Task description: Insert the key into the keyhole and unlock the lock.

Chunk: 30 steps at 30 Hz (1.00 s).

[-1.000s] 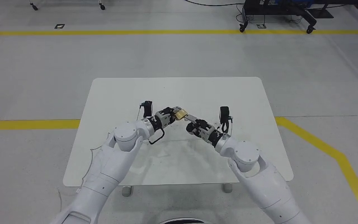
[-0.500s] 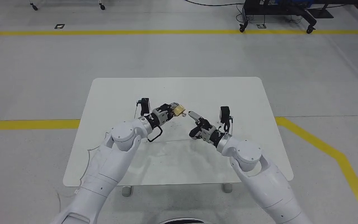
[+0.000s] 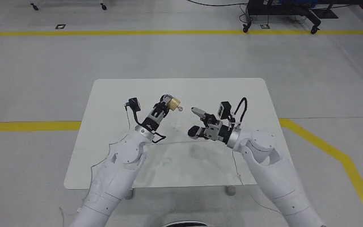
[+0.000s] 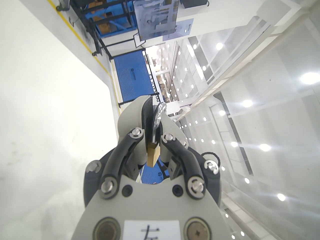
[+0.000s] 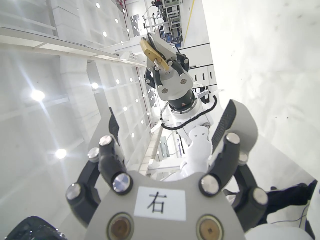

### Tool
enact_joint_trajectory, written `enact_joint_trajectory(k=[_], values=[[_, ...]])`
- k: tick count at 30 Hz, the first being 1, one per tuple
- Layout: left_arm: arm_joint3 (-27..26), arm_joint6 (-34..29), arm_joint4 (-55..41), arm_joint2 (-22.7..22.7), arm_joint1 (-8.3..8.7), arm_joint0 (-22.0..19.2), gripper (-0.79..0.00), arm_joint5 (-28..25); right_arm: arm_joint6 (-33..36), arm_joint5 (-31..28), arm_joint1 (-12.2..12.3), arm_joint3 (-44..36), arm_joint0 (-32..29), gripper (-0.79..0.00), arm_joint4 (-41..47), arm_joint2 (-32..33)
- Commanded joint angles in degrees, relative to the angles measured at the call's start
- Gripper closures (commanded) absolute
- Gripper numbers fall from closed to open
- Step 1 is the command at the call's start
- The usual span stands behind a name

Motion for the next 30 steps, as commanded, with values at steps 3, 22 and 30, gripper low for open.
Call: enact_joint_trajectory(k=[3, 22, 30], values=[[0.1, 0.6, 1.0, -0.8, 0.07, 1.2, 0.0, -2.3, 4.4, 3.1, 0.0, 3.8, 3.8, 0.0, 2.7, -0.3], [-0.6, -2.5, 7.3, -0.3, -0.1, 1.7, 0.0, -5.3, 2.3, 18.3, 0.0, 11.1, 14.2, 0.0, -0.5, -5.0], [-0.1, -1.1, 9.9, 0.1, -0.34, 1.7, 0.0, -5.5, 1.6, 18.4, -0.3, 12.3, 15.6, 0.0, 0.8, -6.4]])
